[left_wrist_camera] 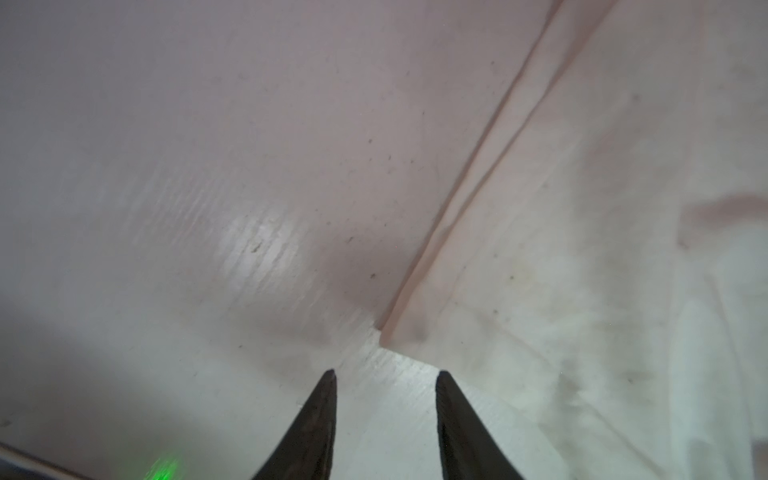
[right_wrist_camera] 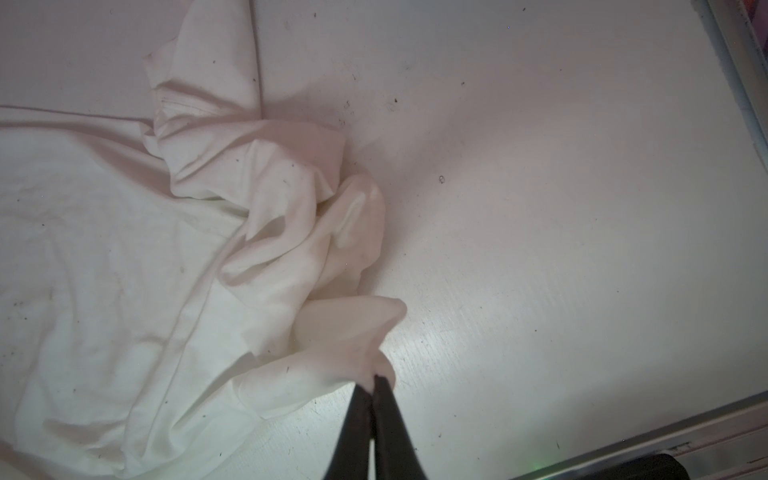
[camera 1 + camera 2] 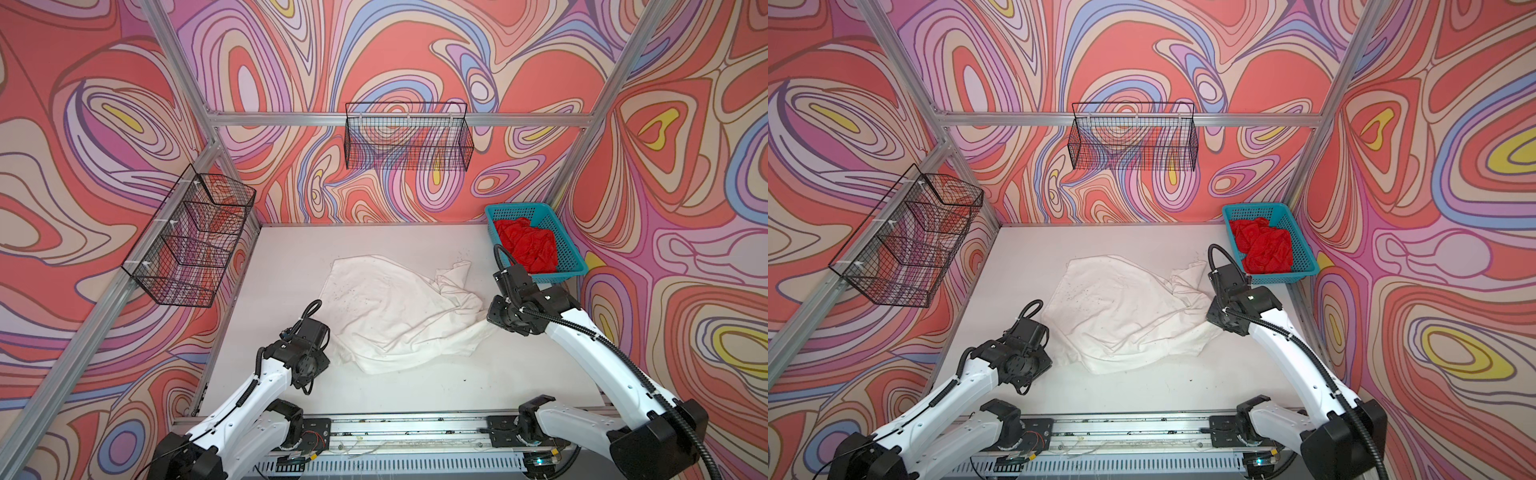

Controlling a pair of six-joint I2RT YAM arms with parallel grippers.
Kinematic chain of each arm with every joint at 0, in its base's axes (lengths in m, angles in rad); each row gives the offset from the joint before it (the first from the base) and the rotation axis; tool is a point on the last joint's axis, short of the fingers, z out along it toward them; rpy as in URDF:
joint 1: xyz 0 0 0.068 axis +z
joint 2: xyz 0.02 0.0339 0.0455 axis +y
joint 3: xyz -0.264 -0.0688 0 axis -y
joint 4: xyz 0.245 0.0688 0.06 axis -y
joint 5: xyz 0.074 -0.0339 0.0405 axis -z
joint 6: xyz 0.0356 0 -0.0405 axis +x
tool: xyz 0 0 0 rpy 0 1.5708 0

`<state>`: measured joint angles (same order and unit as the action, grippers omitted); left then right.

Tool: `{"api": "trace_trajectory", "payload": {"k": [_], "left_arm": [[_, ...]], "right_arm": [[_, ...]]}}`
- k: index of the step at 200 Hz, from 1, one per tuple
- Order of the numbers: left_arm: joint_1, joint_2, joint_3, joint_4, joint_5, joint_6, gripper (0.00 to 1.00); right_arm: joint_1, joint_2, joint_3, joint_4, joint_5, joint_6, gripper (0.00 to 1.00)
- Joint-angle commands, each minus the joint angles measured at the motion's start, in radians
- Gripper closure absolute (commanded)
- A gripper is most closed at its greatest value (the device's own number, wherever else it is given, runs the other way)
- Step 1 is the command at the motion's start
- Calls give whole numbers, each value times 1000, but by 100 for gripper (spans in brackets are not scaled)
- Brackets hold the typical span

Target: Fold and stack the t-shirts

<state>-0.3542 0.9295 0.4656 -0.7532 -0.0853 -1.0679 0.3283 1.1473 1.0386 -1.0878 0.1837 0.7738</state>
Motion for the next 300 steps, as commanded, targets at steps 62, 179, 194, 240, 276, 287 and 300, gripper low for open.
{"api": "trace_trajectory", "payload": {"k": [62, 179, 194, 240, 276, 287, 300], "left_arm": [[8, 129, 16, 91, -36, 81, 64], [11, 212, 79, 101, -43, 83, 100], [12, 149, 159, 36, -65, 96, 100], [11, 1, 543, -84, -171, 208, 100], [11, 42, 842, -29, -181, 333, 100], [11, 56, 919, -3, -177, 366, 100], [11, 68, 999, 31, -173, 401, 100]], "right_arm": [[-24, -18, -29, 29, -32, -18, 100], [-31, -25, -9, 29, -41, -24, 100], [-34, -26, 41, 18, -27, -34, 100], [-38, 16, 377, -33, 73, -124, 100], [-38, 71, 708, -46, 173, -237, 100], [-38, 80, 796, -31, 183, -274, 100], [-38, 81, 883, 0, 183, -319, 100]]}}
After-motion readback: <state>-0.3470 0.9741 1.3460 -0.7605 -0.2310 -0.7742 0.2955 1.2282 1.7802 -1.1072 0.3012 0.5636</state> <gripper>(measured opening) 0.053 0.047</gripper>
